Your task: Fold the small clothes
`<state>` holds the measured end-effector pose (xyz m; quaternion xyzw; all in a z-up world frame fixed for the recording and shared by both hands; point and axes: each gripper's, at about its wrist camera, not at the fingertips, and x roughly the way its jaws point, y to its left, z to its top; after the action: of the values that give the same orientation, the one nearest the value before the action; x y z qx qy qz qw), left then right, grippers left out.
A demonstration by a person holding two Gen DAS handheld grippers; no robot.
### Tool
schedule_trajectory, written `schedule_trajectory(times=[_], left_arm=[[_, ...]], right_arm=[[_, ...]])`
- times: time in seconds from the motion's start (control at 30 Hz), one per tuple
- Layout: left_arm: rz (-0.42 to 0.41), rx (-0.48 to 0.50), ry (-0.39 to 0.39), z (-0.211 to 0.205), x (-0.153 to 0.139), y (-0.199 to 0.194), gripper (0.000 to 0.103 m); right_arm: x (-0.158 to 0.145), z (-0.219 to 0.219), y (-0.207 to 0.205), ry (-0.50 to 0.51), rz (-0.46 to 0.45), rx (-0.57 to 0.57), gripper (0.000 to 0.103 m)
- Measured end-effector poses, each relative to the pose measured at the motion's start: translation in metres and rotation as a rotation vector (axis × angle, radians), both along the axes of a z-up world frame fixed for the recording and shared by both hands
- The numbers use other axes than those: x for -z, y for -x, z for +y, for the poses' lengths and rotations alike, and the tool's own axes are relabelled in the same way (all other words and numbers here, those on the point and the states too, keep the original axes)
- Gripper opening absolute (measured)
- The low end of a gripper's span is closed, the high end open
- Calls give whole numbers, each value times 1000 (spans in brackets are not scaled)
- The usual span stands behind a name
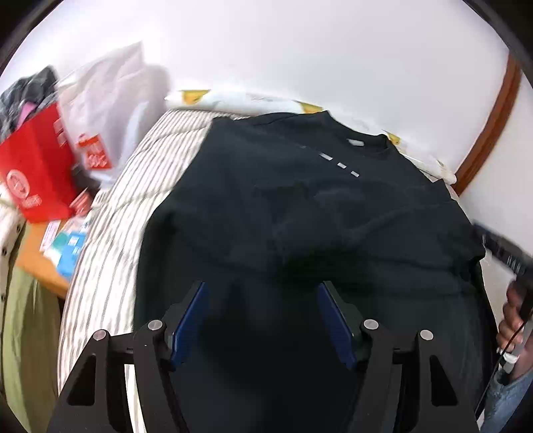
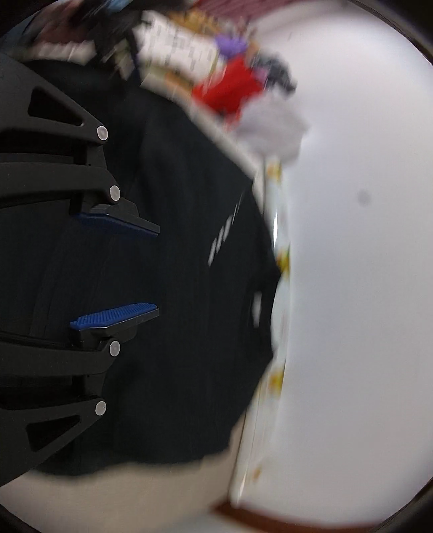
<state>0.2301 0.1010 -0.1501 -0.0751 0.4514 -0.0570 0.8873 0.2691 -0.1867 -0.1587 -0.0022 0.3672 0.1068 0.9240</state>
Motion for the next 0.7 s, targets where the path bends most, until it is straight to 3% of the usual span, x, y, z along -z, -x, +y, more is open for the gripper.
schedule_trajectory(times=[0.13,0.27,0.4,0.7], left_arm=[[6,32,9,-10,4,-24,56],[30,58,18,-21,16,-40,46],[38,71,56,-25,28,-46,42],[64,15,191,-10,38,-65,42]], right_arm=[[31,-60,8,74,90,122,41],[60,-91,19,74,164,142,41],[77,-101,24,70,166,176,40],[79,-106,25,-5,149,200,41]])
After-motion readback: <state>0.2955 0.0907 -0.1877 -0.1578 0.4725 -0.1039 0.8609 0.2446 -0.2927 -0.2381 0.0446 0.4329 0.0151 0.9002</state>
